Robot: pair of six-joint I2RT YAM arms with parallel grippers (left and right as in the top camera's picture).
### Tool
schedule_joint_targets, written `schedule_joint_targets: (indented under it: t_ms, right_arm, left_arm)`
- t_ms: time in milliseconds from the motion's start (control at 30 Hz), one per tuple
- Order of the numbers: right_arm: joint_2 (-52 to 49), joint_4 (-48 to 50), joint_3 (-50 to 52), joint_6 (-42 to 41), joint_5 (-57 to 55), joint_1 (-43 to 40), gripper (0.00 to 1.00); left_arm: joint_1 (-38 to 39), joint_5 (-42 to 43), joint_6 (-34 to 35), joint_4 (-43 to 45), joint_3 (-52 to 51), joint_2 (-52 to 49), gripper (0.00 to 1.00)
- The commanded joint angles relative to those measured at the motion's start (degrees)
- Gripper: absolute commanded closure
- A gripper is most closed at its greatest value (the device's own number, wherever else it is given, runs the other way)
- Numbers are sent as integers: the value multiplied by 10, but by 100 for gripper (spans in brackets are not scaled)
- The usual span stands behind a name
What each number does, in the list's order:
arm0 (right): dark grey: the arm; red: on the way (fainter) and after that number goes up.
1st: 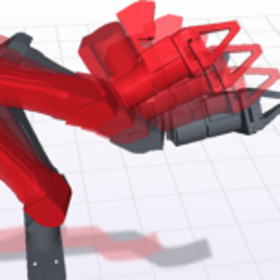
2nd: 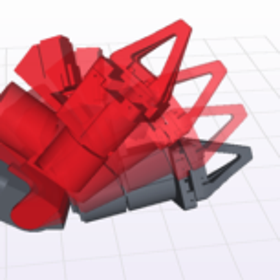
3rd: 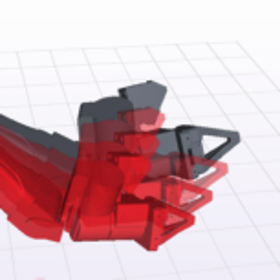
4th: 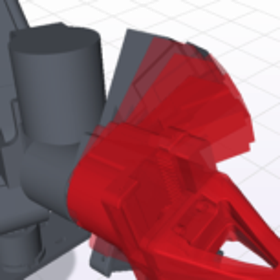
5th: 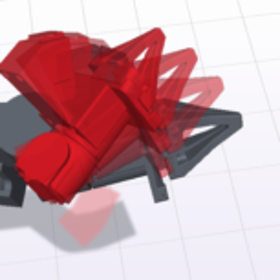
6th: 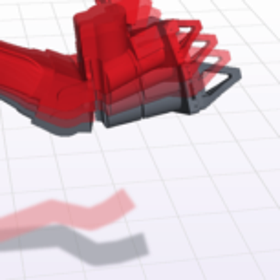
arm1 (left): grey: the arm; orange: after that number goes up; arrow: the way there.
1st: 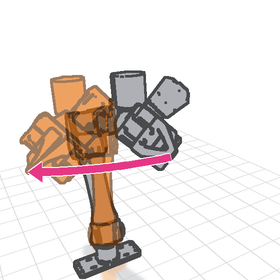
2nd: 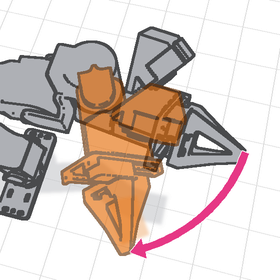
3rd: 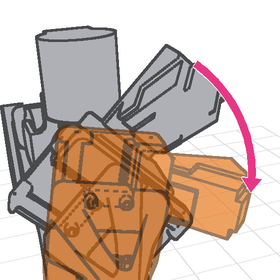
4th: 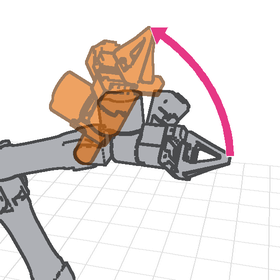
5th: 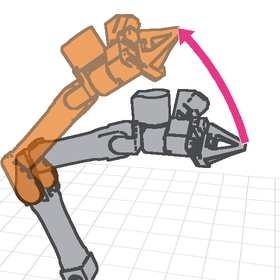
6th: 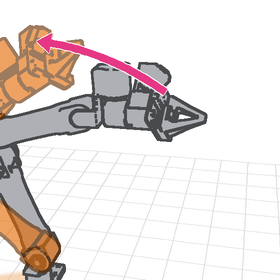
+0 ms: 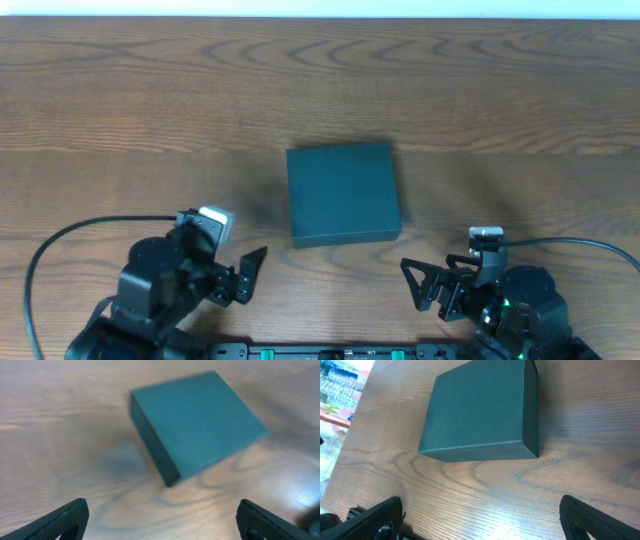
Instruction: Pack container
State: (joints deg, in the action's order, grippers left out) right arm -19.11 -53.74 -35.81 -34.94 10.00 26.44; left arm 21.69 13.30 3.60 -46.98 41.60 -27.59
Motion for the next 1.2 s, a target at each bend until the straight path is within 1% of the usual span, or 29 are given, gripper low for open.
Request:
schedule_joint_targets:
  t_ms: [0,100,167,267,400,600,667,767,1167]
  right_arm:
    - [0,-1,-8,-6,-6,-3,1]
    - [0,-1,-8,-6,-6,-3,1]
    - [0,-1,-8,-6,-6,-3,1]
    - [0,-1,-8,-6,-6,-3,1]
    - [0,-1,-8,-6,-6,-3,1]
    - [0,-1,-8,-6,-6,-3,1]
    - [0,-1,-8,-6,-6,-3,1]
    - [0,-1,-8,-6,-6,-3,1]
    - [0,-1,-8,-6,-6,-3,1]
  left_arm:
    - [-33,-79,-28,9,-27,56,5]
    - [-74,-78,-27,45,-92,119,5]
    - [-105,-75,-27,85,-152,171,5]
    - [-134,-72,-27,133,-210,215,5]
    - [-161,-62,-27,179,-272,248,4]
    - [-165,-61,-27,225,-335,275,5]
    - [-165,-58,-28,248,-351,274,4]
    - [-165,-59,-28,260,-353,274,4]
    - [-165,-62,-28,261,-353,273,5]
